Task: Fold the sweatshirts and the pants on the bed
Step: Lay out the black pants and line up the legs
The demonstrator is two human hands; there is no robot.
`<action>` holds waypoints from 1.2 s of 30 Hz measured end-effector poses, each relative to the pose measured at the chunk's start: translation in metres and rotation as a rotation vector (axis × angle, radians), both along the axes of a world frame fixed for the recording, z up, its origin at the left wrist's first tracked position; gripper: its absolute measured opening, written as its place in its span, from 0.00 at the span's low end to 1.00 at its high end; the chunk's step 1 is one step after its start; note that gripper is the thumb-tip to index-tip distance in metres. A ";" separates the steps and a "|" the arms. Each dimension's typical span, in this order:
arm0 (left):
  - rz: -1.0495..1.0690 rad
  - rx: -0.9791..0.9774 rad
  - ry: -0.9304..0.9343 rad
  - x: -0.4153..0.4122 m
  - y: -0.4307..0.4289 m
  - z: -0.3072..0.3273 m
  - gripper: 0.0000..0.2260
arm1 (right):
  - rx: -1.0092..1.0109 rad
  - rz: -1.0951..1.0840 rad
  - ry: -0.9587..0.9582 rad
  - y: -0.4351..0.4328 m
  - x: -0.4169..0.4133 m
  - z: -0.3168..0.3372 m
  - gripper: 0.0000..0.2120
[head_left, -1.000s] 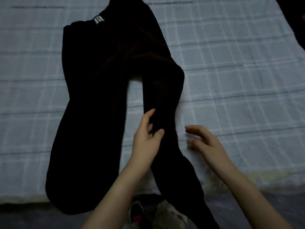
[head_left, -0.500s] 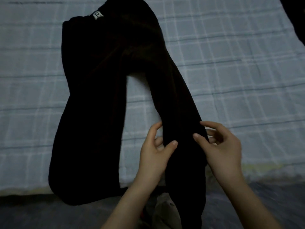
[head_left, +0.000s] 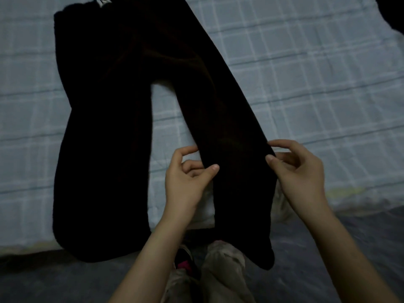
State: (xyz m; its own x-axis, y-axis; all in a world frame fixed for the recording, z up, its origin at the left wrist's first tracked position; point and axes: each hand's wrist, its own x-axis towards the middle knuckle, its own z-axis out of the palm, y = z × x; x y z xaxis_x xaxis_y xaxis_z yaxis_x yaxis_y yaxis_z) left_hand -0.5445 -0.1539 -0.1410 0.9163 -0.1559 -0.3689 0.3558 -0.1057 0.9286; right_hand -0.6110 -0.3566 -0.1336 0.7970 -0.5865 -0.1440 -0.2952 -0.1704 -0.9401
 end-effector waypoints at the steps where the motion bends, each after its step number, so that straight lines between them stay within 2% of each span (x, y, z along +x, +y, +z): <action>1: -0.002 0.057 -0.002 -0.001 0.001 -0.002 0.21 | -0.010 -0.017 0.022 -0.001 -0.002 -0.002 0.14; 4: -0.035 0.168 0.091 -0.008 -0.007 -0.011 0.21 | -0.116 -0.033 0.217 0.007 -0.004 -0.015 0.14; 7: -0.133 0.090 0.099 -0.015 -0.012 -0.019 0.20 | -0.091 0.051 0.183 0.009 -0.005 -0.018 0.16; 10: -0.343 0.036 0.064 -0.027 -0.010 -0.020 0.33 | -0.170 0.328 0.259 0.011 -0.016 -0.016 0.29; 12: -0.396 -0.006 0.055 -0.040 -0.008 -0.015 0.39 | -0.154 0.373 0.268 0.014 -0.029 -0.014 0.30; 16: -0.291 -0.048 -0.028 -0.058 0.001 0.001 0.37 | 0.113 0.232 0.101 0.017 -0.044 0.006 0.22; 23: -0.190 0.170 -0.250 -0.077 0.017 0.012 0.33 | 0.335 0.170 0.054 0.040 -0.049 0.018 0.18; 26: -0.100 0.075 -0.061 -0.084 0.001 0.009 0.34 | 0.443 0.177 0.048 0.047 -0.052 0.014 0.19; 28: -0.036 0.080 0.015 -0.090 -0.011 0.008 0.34 | 0.505 0.185 0.047 0.054 -0.057 0.011 0.20; 33: 0.132 0.083 -0.029 -0.092 -0.026 0.011 0.26 | 0.498 0.194 0.026 0.053 -0.058 0.012 0.21; 36: 0.222 0.117 -0.046 -0.089 -0.023 0.013 0.26 | 0.450 0.240 0.030 0.048 -0.055 0.013 0.20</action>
